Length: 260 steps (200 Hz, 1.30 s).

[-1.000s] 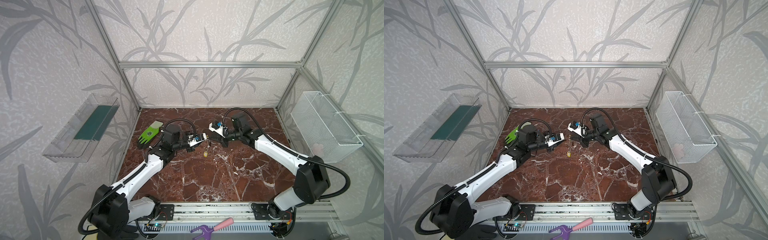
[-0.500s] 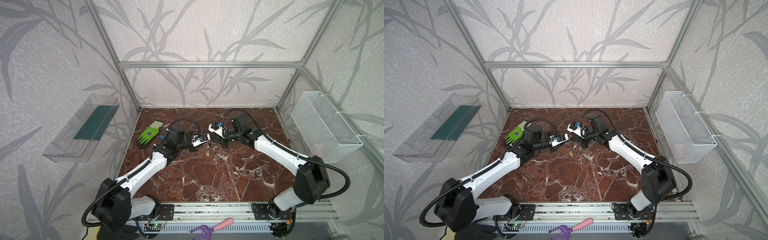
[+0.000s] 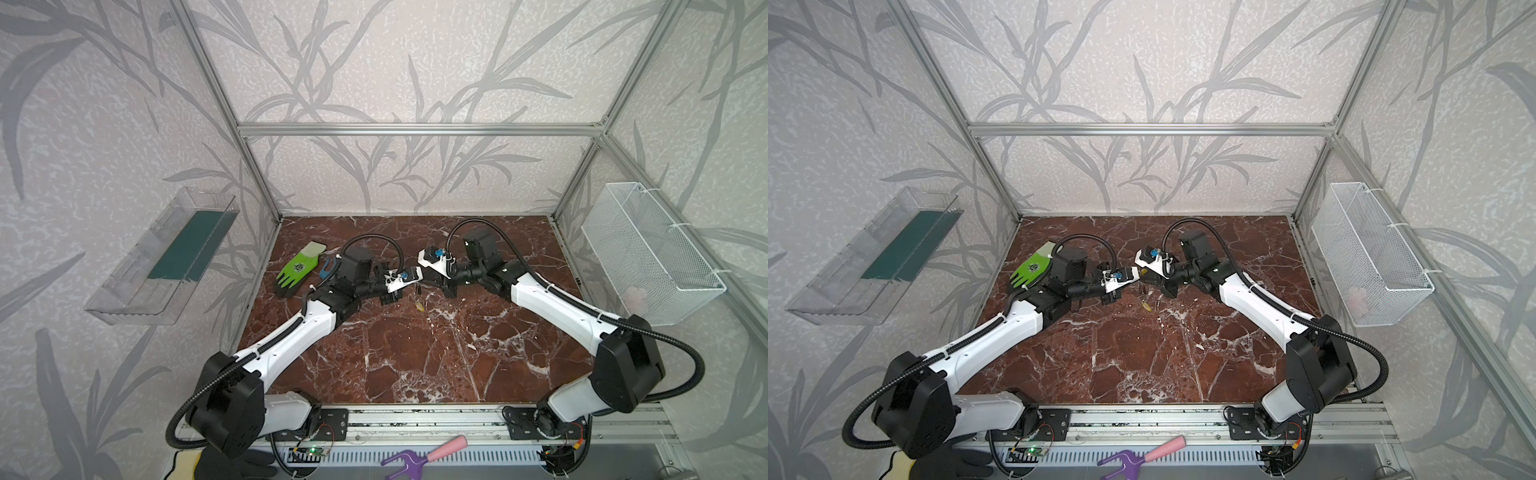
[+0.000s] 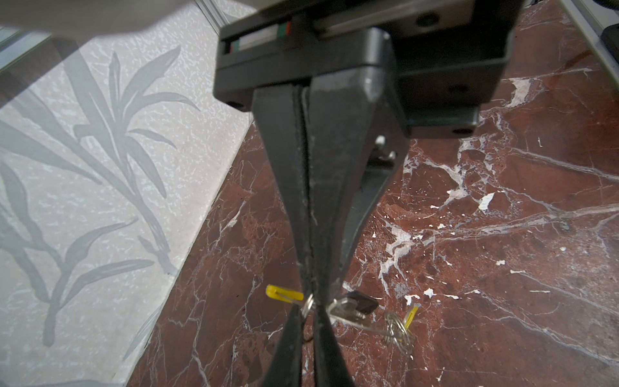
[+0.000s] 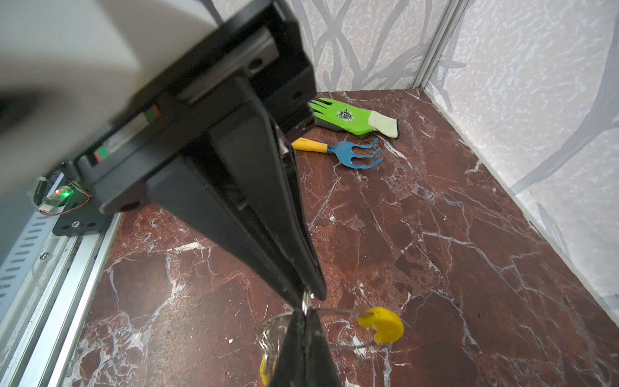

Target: Put the keys on the keyring

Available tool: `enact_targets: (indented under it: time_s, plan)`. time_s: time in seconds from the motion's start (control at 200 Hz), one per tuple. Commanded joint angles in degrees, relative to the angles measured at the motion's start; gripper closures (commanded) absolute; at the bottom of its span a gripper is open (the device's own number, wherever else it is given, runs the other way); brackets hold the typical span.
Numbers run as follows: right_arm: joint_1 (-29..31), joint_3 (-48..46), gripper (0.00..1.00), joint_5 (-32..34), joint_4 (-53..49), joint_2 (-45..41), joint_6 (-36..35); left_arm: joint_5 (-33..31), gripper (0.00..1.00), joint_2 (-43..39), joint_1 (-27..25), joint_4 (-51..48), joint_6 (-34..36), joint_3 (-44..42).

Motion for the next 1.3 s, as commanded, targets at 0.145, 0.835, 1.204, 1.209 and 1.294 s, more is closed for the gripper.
enact_targets:
  time_s: [0.145, 0.835, 1.204, 1.209, 1.294]
  plan:
    - [0.8, -3.0, 0.92, -0.8, 7.3, -2.8, 0.2, 1.5, 1.0, 0.4, -0.2, 0.2, 0.0, 1.7]
    - [-3.1, -11.8, 0.74, -1.9, 29.3, -6.7, 12.4, 10.4, 1.0, -0.8, 3.4, 25.4, -17.4, -5.2]
    - [-3.8, -10.4, 0.77, -3.4, 30.1, -5.9, 14.7, 11.8, 1.0, -1.4, 3.4, 23.3, -15.7, -5.1]
    - [-3.8, -10.4, 0.77, -3.4, 30.1, -5.9, 14.6, 11.8, 1.0, -1.4, 3.4, 23.3, -15.6, -5.2]
    - [-3.9, -10.1, 0.79, -4.3, 29.3, -5.6, 14.1, 12.0, 1.0, -1.7, 3.4, 23.0, -15.4, -5.1]
